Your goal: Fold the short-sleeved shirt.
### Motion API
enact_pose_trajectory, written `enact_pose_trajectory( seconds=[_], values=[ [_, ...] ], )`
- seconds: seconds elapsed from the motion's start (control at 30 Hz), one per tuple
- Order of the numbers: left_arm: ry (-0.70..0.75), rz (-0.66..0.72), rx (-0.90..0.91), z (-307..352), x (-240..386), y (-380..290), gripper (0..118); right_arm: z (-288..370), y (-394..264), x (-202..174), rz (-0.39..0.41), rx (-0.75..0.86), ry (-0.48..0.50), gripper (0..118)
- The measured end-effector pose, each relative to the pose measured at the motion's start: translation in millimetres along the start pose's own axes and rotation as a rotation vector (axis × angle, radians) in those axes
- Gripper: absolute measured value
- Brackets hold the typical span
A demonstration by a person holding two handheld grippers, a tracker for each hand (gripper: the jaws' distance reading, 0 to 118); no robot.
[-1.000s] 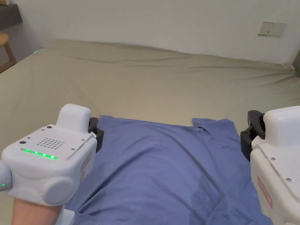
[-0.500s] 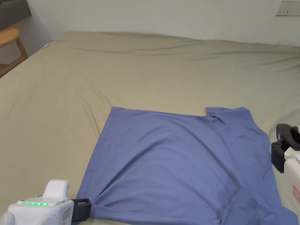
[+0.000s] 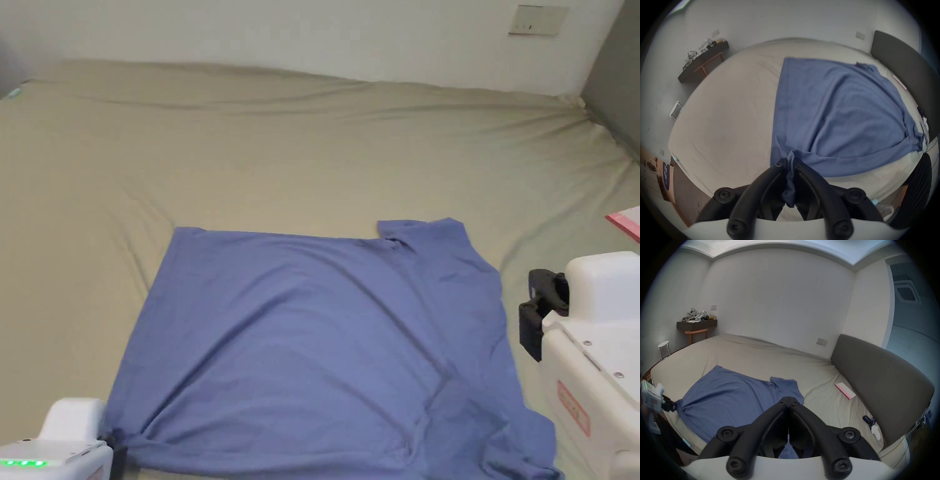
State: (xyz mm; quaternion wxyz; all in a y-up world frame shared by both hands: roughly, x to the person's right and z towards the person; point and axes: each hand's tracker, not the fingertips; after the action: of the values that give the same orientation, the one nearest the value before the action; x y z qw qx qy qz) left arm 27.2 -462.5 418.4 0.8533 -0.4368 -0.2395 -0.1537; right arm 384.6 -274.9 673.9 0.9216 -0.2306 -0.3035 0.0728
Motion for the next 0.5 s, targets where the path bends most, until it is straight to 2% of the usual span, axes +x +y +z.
enact_pose_trajectory(
  seconds=[0.07, 0.1, 0.13, 0.17, 0.2, 0.23, 0.37, 0.5],
  values=[
    [-0.005, 0.003, 0.063, 12.7, 0.4, 6.7, 6, -6.5, -15.4, 9.9, -0.029, -0.069, -0.01, 4],
    [-0.01, 0.008, 0.088, 18.3, 0.5, 9.9, 6, -11.9, -25.8, 15.0, -0.038, -0.11, -0.006, 11],
    [-0.015, 0.012, 0.103, 22.8, 0.1, 13.7, 6, -18.9, -38.1, 19.9, -0.049, -0.164, -0.005, 39],
    [-0.018, 0.014, 0.108, 26.9, 0.3, 17.0, 6, -28.7, -53.9, 25.1, -0.056, -0.241, 0.008, 73],
    [-0.021, 0.017, 0.117, 29.9, 0.9, 18.7, 6, -38.1, -69.7, 29.2, -0.057, -0.325, 0.02, 96],
    [-0.02, 0.018, 0.122, 32.6, 1.8, 20.1, 6, -49.6, -89.1, 33.7, -0.069, -0.426, 0.022, 99],
    [-0.007, -0.007, 0.119, 38.6, 12.3, 20.4, 6, -71.4, -162.7, 42.2, -0.153, -0.7, 0.06, 99],
    [0.009, -0.022, 0.073, 34.5, 16.1, 14.3, 6, -76.2, -199.9, 39.6, -0.148, -0.796, 0.062, 99]
  ],
)
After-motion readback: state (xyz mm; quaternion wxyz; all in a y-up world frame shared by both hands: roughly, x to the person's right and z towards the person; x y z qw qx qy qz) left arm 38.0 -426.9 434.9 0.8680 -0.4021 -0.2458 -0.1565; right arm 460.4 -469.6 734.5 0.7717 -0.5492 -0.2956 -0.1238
